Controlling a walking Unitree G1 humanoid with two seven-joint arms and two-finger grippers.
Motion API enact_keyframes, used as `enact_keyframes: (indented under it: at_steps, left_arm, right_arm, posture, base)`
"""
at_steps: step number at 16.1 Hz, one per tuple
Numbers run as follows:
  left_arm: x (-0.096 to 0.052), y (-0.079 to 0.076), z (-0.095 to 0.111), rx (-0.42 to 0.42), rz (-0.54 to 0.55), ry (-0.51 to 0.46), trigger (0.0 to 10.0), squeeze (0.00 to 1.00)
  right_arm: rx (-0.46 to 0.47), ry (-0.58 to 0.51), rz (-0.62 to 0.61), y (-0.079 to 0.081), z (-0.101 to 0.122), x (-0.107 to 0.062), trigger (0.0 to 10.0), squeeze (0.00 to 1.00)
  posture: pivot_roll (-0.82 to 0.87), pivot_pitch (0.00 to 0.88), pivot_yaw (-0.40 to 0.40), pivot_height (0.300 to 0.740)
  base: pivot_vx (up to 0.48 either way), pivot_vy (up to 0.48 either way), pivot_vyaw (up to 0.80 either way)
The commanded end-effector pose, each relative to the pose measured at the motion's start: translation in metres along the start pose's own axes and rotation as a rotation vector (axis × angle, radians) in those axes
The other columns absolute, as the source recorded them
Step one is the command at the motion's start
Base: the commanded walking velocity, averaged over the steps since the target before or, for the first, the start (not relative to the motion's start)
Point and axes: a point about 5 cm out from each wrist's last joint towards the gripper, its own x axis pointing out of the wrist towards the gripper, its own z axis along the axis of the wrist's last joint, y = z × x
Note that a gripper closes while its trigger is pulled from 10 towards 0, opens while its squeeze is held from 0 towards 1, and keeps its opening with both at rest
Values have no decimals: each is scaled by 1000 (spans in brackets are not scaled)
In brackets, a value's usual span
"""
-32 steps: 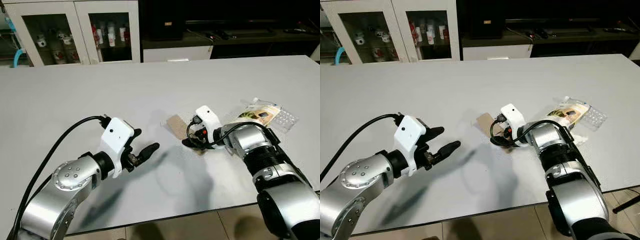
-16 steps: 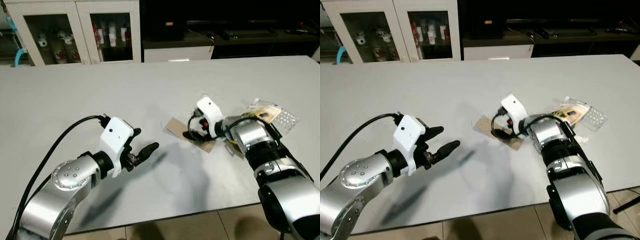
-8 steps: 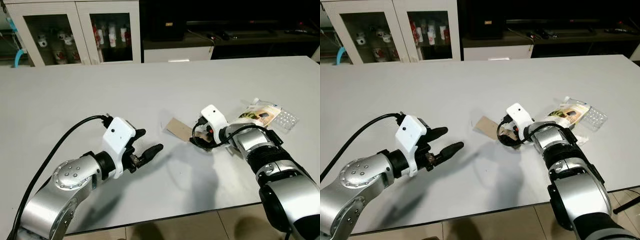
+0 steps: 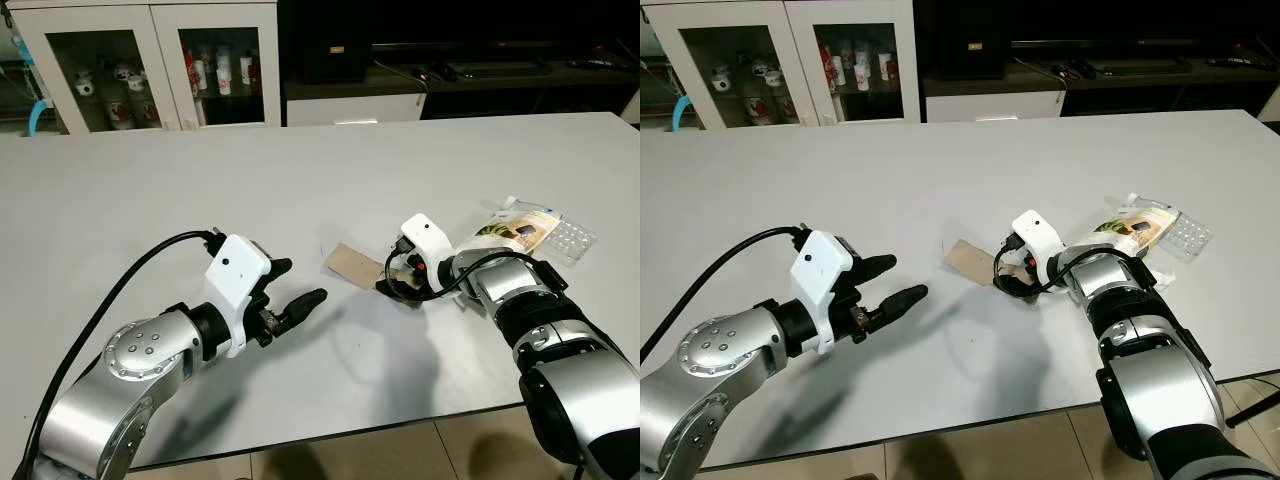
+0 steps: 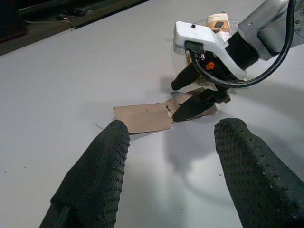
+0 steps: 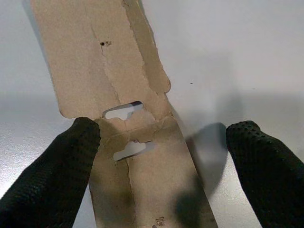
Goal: Picking trash to rubbish bin
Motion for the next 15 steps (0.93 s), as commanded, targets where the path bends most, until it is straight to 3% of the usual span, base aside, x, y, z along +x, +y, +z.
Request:
enact_keyframes:
  at_steps: [1, 3, 4, 5, 15]
  left_arm:
    - [-1, 0, 2, 0, -14, 0, 10000, 0]
    - [-1, 0, 2, -1, -12, 0, 10000, 0]
    - [-1, 0, 1, -1, -12, 0, 10000, 0]
    - [-1, 0, 2, -1, -12, 0, 10000, 0]
    - [0, 2, 3, 5, -5, -4, 10000, 0]
  right_arm:
    - [10, 22, -1, -2, -1, -1, 10000, 0]
    - [3, 34, 2, -3, -1, -2, 10000, 0]
    - [7, 37, 9, -2, -2, -2, 10000, 698]
    - [10, 37, 14, -2, -2, -2, 10000, 1000]
    - [18, -63, 52, -3, 12, -6, 10000, 1000]
  posture:
    - [50, 0, -18, 740]
    - [49, 0, -17, 740]
    - [50, 0, -18, 740]
    - [50, 0, -18, 740]
    - [56, 0, -17, 740]
  base:
    - [0, 0, 0]
    - [0, 0, 0]
    - [0, 0, 0]
    - [0, 0, 0]
    - [0, 0, 0]
